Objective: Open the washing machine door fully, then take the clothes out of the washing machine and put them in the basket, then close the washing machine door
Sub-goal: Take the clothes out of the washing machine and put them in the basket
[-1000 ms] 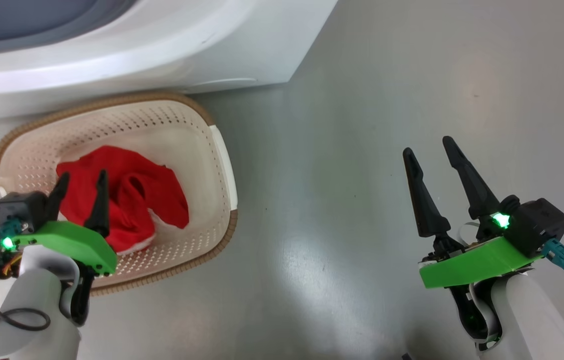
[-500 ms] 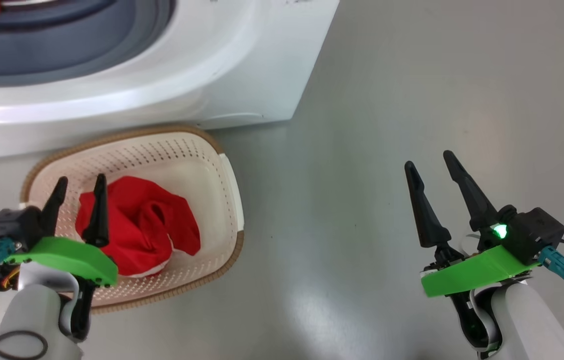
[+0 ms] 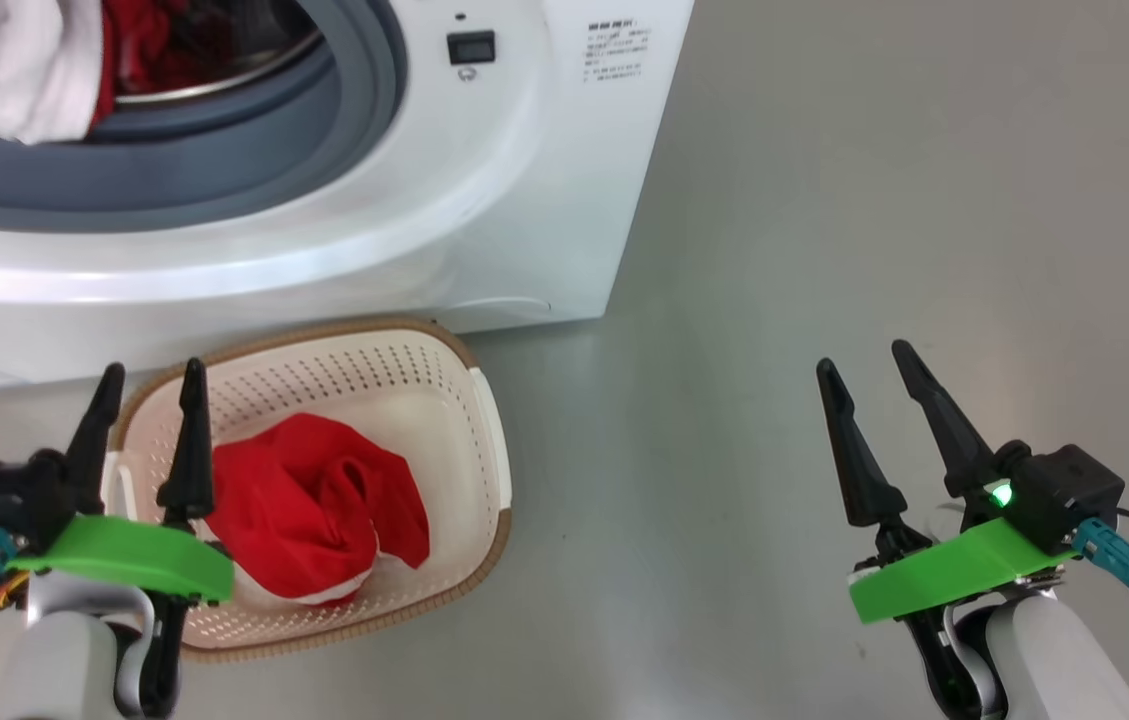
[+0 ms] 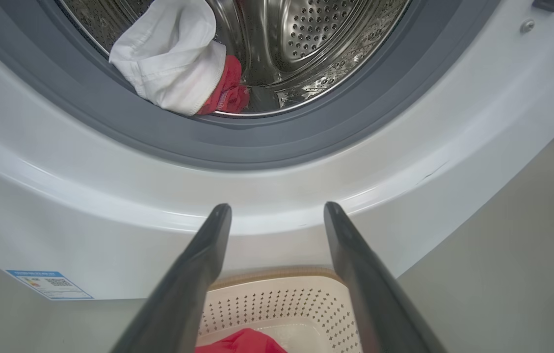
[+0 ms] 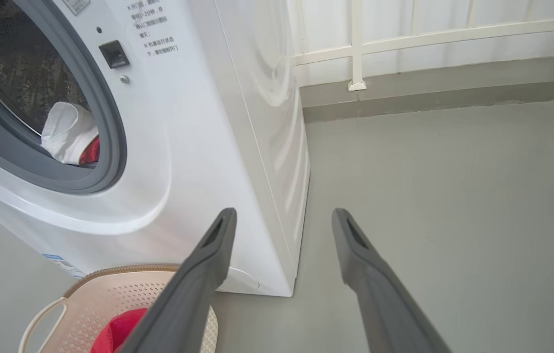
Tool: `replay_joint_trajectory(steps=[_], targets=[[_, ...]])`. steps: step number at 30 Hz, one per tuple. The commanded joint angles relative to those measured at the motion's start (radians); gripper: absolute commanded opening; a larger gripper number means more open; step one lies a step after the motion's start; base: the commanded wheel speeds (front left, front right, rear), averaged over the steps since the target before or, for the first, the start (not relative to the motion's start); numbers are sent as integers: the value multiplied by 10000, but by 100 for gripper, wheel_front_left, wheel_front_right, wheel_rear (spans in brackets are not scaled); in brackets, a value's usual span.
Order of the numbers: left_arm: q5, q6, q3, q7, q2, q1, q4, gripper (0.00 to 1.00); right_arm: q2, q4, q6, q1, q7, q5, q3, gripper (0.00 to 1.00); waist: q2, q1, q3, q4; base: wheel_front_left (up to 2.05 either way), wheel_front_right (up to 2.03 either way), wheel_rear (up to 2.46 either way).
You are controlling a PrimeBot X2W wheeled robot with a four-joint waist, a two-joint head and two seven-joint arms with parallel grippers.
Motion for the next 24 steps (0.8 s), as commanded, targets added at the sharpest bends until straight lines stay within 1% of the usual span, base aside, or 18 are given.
replay_joint_trajectory(steps=[1, 16, 24], targets=[[130, -52, 397, -51, 207, 349, -450, 100, 3, -171, 73, 221, -65, -172, 140, 100, 0, 0, -389, 82, 0, 0, 0], [399, -52, 579, -51, -14, 1935, -2261, 100, 3, -91, 73, 987, -65, -250, -215, 100, 0, 0, -1889, 244, 0, 0, 0], [502, -52, 895, -51, -283, 3171, -3026, 100, 3, -105, 73, 1469, -65, -118, -365, 100, 0, 0, -2590, 246, 0, 0, 0]])
